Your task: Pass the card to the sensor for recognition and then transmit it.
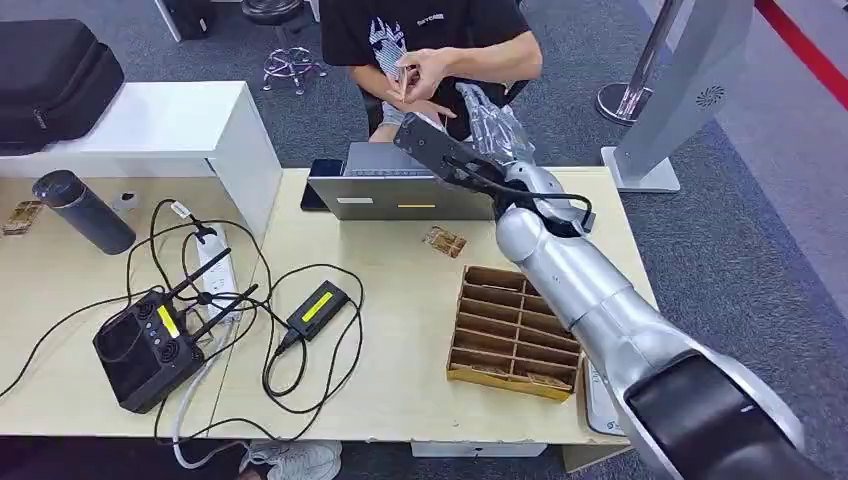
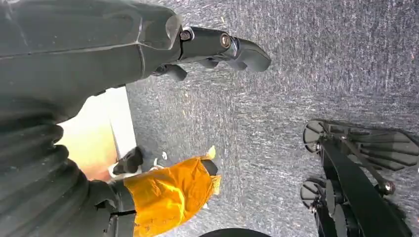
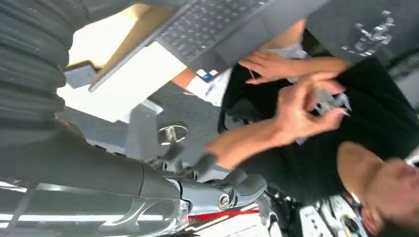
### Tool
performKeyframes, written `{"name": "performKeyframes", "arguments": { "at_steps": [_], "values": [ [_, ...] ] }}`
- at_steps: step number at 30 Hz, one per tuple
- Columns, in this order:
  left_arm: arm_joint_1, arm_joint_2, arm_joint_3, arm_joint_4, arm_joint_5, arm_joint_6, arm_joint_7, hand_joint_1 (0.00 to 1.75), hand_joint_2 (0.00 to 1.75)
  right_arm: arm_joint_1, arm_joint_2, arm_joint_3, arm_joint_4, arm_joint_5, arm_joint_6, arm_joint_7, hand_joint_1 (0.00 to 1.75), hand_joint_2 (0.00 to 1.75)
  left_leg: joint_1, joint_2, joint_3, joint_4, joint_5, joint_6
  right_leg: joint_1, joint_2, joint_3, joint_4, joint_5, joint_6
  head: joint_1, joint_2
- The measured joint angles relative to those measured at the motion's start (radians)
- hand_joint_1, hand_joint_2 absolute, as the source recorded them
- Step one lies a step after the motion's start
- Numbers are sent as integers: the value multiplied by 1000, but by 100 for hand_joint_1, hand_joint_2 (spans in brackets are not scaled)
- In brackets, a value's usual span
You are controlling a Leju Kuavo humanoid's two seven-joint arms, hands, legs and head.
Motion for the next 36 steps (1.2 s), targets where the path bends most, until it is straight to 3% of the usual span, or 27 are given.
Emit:
{"name": "performKeyframes", "arguments": {
  "at_steps": [4,8,12,15,18,20,23,27,31,36],
  "values": [
    [1,-5,0,0,28,10,0,0,175,51,-18,-26,-112,-20,-81,-58,0,175,0,0,-1,0,0,0,0,0,-1,0,0,0,0,0],
    [9,-22,0,0,57,29,0,0,175,199,-79,-54,-371,-65,-114,-158,0,175,0,0,-1,0,-2,1,0,0,0,-2,-1,1,0,0],
    [16,-40,0,0,87,39,0,0,175,496,-164,-85,-663,-288,-1,-370,0,175,0,-3,1,0,-5,4,0,-4,3,-4,-5,4,1,0],
    [18,-50,0,0,95,42,0,0,175,713,-212,-122,-798,-424,103,-521,0,175,0,-3,0,0,-8,4,0,-5,3,-4,-6,5,0,0],
    [19,-58,0,0,107,46,0,0,175,889,-243,-183,-884,-482,204,-589,0,175,-1,-3,0,0,-9,5,0,-4,3,-5,-7,6,0,0],
    [19,-63,0,0,116,53,0,0,175,989,-256,-231,-928,-454,208,-625,0,175,-1,-3,0,0,-10,5,0,-4,3,-5,-7,6,0,0],
    [21,-70,0,0,124,61,0,0,175,1103,-275,-289,-979,-415,187,-653,0,175,-1,-3,-1,0,-11,5,0,-4,3,-5,-7,6,0,0],
    [21,-78,0,0,126,82,0,0,175,1192,-307,-344,-1046,-265,62,-658,0,175,-1,-2,0,0,-11,5,0,-3,3,-5,-7,6,0,0],
    [19,-81,0,0,122,78,0,0,175,1221,-344,-355,-1085,-25,-85,-600,0,175,-1,0,1,0,-10,5,0,-2,3,-5,-7,6,0,0],
    [15,-82,0,0,100,79,0,0,175,1238,-415,-325,-1082,203,-274,-470,0,175,-1,0,1,0,-10,6,0,-2,4,-5,-7,6,0,0]
  ]
}}
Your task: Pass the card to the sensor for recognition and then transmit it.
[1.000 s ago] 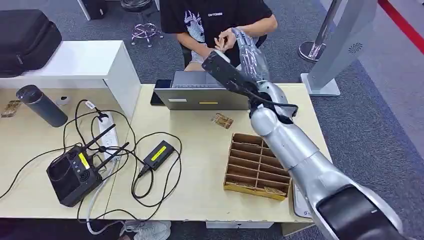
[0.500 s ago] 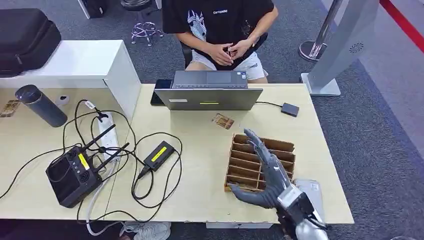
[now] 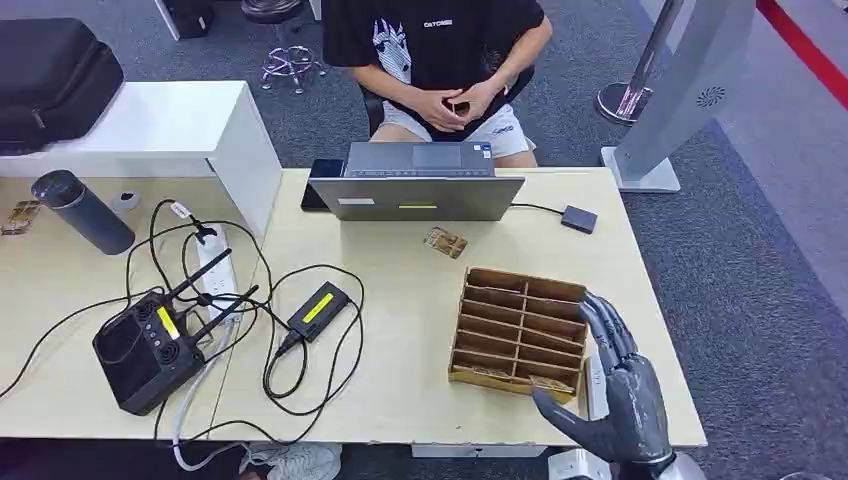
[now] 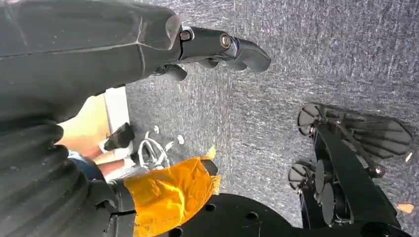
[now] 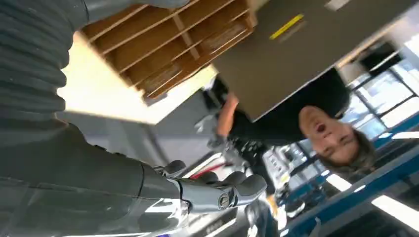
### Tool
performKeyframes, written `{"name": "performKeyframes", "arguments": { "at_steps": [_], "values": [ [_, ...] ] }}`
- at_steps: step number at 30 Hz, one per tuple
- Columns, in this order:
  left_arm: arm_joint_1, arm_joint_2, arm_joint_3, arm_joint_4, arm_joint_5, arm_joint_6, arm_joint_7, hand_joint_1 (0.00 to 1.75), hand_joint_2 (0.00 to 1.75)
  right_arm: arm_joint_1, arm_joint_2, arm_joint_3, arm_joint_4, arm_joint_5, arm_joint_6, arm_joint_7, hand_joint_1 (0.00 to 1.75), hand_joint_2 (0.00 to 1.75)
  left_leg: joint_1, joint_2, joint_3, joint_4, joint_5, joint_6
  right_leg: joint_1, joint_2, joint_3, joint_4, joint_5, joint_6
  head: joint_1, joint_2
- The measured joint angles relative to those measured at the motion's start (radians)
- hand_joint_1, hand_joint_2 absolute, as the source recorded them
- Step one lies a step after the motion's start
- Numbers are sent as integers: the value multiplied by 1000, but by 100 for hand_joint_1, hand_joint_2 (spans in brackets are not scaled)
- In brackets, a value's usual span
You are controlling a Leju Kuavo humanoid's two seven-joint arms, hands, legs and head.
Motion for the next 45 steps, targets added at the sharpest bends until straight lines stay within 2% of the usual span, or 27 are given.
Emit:
{"name": "performKeyframes", "arguments": {
  "at_steps": [5,10,14,20,25,29,35,45],
  "values": [
    [0,1,0,0,-36,-8,0,0,175,-2,-94,71,36,179,-26,99,0,175,0,0,0,0,0,0,0,-1,0,0,0,0,0,0],
    [-1,5,5,0,-70,-15,0,0,175,-22,-199,131,62,337,41,191,0,175,0,0,0,0,0,0,0,0,0,0,0,0,0,0],
    [0,7,13,0,-77,-18,0,0,175,-29,-267,153,71,343,71,212,0,175,0,0,0,0,0,1,0,0,0,0,0,0,0,0],
    [0,8,24,0,-79,-18,0,0,175,-34,-316,174,74,301,110,225,0,175,0,0,0,0,0,1,0,0,0,0,0,0,0,0],
    [-1,7,27,0,-77,-18,0,0,175,-40,-319,186,78,329,70,256,0,175,0,0,0,0,0,0,0,0,0,0,0,0,0,0],
    [-1,5,27,0,-77,-16,0,0,175,-60,-285,199,114,378,17,281,0,175,0,0,0,0,0,0,0,0,0,0,0,0,0,0],
    [-1,3,27,0,-85,-16,0,0,175,-86,-235,222,176,397,-19,293,0,175,0,0,0,0,0,0,0,0,0,0,0,0,0,0],
    [0,2,27,0,-88,-8,0,0,175,-114,-184,246,242,396,-22,293,0,175,0,0,0,0,0,0,0,0,0,0,0,0,0,0]
  ]
}}
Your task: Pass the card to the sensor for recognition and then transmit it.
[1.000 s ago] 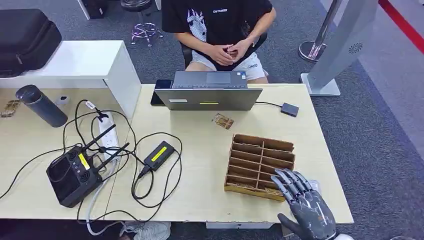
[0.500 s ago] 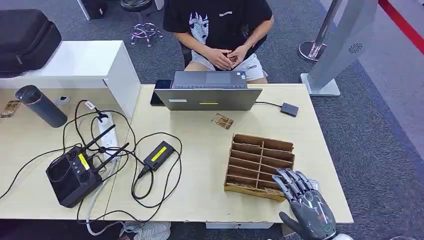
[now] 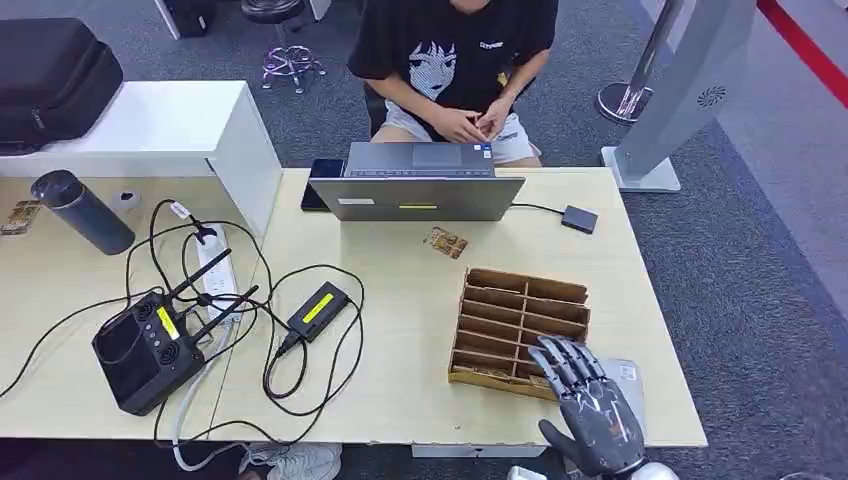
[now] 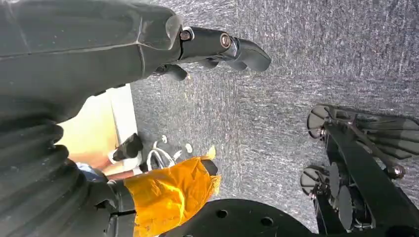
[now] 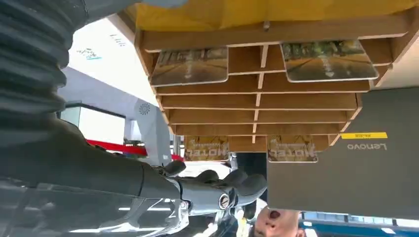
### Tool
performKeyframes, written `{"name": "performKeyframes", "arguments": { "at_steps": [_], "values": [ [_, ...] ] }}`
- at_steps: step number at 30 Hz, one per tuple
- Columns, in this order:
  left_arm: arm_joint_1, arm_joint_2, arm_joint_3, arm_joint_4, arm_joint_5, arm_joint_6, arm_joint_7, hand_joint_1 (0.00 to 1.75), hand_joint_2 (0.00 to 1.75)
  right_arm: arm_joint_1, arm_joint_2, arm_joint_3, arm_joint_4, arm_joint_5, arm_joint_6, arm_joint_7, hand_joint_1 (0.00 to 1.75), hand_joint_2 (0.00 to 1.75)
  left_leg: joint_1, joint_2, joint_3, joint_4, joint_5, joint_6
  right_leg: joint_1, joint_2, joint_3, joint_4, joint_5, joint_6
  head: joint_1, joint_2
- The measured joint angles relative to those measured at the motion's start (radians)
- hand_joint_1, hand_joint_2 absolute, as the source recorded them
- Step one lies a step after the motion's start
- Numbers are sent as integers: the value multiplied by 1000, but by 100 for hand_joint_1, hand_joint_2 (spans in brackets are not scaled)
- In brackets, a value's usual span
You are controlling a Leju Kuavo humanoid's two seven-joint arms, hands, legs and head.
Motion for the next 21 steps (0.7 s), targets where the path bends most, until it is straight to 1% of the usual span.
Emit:
{"name": "performKeyframes", "arguments": {
  "at_steps": [4,5,6,7,8,10,12,13,14,17,18,21],
  "values": [
    [0,0,0,0,-1,2,0,0,175,-8,14,5,22,-1,-6,18,0,175,0,0,0,0,0,0,0,0,0,0,0,0,0,0],
    [0,0,0,0,-1,3,0,0,175,-10,17,5,29,1,-8,23,96,175,0,0,0,0,0,0,0,0,0,0,0,0,0,0],
    [0,0,0,0,-1,3,0,0,175,-13,19,5,36,2,-12,27,136,175,0,0,0,0,0,0,0,0,0,0,0,0,0,0],
    [0,0,0,0,-1,3,0,0,175,-15,23,5,43,2,-15,32,136,175,0,0,0,0,0,0,0,0,0,0,0,0,0,0],
    [1,0,0,0,-1,5,0,0,175,-17,25,5,50,1,-16,34,168,175,0,0,0,0,0,0,0,0,0,0,0,0,0,0],
    [1,-1,0,0,-1,6,0,0,175,-20,29,5,61,-2,-17,39,168,175,0,0,0,0,0,0,0,0,0,0,0,0,0,0],
    [1,-1,0,0,-1,7,0,0,175,-22,34,3,71,-7,-17,45,173,175,0,0,0,0,0,0,0,0,0,0,0,0,0,0],
    [1,-1,0,0,-1,8,0,0,175,-23,36,3,76,-7,-17,47,173,175,0,0,0,0,0,0,0,0,0,0,0,0,0,0],
    [1,-1,0,0,-1,9,0,0,175,-24,39,2,81,-6,-17,53,169,175,0,0,0,0,0,0,0,0,0,0,0,0,0,0],
    [2,-1,0,0,-1,10,0,0,175,-28,43,-6,94,6,-19,70,171,175,0,0,0,0,0,0,0,0,0,0,0,0,0,0],
    [2,-1,0,0,-1,10,0,0,175,-29,44,-9,98,12,-20,73,175,175,0,0,0,0,0,0,0,0,0,0,0,0,0,0],
    [2,-1,0,0,-1,10,0,0,175,-37,49,-16,110,17,-29,79,175,175,0,0,0,0,0,0,0,0,0,0,0,0,0,0]
  ]
}}
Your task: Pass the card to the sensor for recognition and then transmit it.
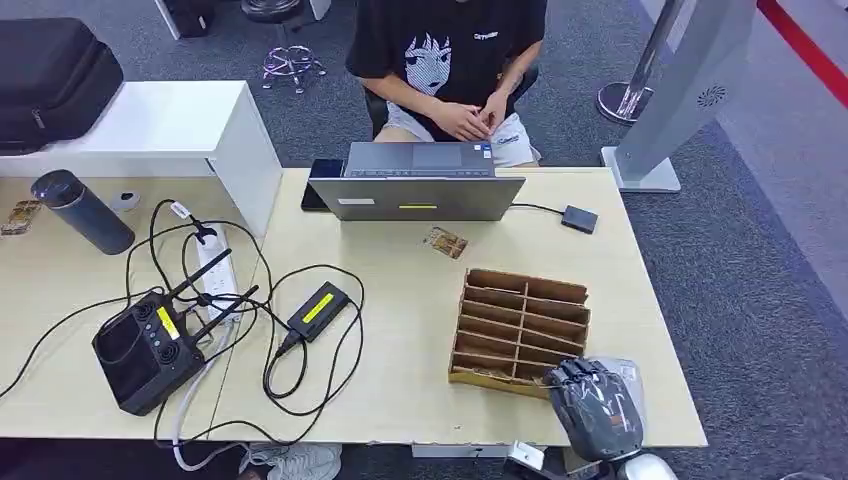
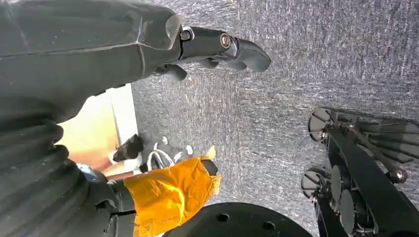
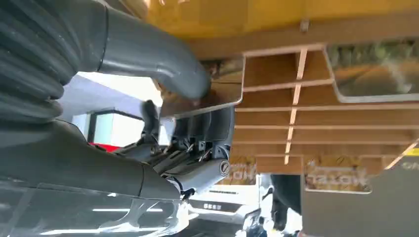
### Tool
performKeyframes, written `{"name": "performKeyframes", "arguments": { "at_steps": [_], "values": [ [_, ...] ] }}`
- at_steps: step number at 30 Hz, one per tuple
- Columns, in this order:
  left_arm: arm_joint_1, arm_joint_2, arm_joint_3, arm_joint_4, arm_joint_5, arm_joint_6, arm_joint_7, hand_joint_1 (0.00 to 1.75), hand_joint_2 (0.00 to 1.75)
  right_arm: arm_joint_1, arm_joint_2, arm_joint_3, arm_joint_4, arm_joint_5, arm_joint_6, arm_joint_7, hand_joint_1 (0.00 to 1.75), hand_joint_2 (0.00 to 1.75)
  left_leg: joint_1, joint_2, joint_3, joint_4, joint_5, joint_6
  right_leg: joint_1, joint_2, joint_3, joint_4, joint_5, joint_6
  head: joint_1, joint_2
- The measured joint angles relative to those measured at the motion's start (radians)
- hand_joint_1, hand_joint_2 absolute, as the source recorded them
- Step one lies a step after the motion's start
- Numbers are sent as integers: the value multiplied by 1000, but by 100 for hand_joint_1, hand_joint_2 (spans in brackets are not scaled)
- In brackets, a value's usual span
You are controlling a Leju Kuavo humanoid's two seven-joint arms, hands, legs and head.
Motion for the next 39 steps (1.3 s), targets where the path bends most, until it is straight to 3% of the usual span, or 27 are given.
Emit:
{"name": "performKeyframes", "arguments": {
  "at_steps": [8,11,14,18,21,23,29,32,36,39],
  "values": [
    [2,0,0,0,-3,1,0,0,175,-6,10,-18,25,37,-27,22,175,175,0,0,0,0,0,0,0,0,0,0,0,0,0,0],
    [2,0,0,0,-5,1,0,0,175,-7,18,-28,26,69,-82,24,175,175,0,0,0,0,0,0,0,0,0,0,0,0,0,0],
    [2,-2,0,0,-5,2,0,0,175,0,35,-58,-20,109,-101,-6,175,175,0,0,0,0,0,0,0,0,0,0,0,0,0,0],
    [3,-2,0,0,-4,8,0,0,175,23,76,-122,-110,127,-102,-106,175,175,0,0,0,0,0,0,0,0,0,0,0,0,0,0],
    [5,-4,0,0,-2,13,0,0,175,49,135,-204,-193,73,-102,-262,175,175,0,0,0,0,0,0,0,0,0,0,0,0,0,0],
    [5,-5,0,1,-2,13,0,0,175,49,164,-240,-225,28,-105,-303,175,175,0,0,0,0,0,0,0,0,0,0,0,0,0,0],
    [6,-4,0,4,-5,12,0,0,175,-3,191,-262,-245,-29,-98,-293,175,175,0,0,0,0,1,0,0,0,1,0,0,0,0,0],
    [7,0,0,4,-28,-1,0,0,175,-72,190,-243,-235,-118,-60,-229,175,175,0,3,-1,0,1,0,0,3,1,1,2,-1,0,0],
    [-4,19,0,4,-105,-53,0,0,175,-370,210,-173,-96,-261,150,-112,175,175,0,12,0,0,4,-2,0,11,-3,1,8,-3,0,0],
    [-14,37,0,4,-143,-84,0,0,175,-614,270,-129,101,-310,236,-49,175,175,1,12,-2,0,9,-3,0,11,-5,3,10,-3,0,0]
  ]
}}
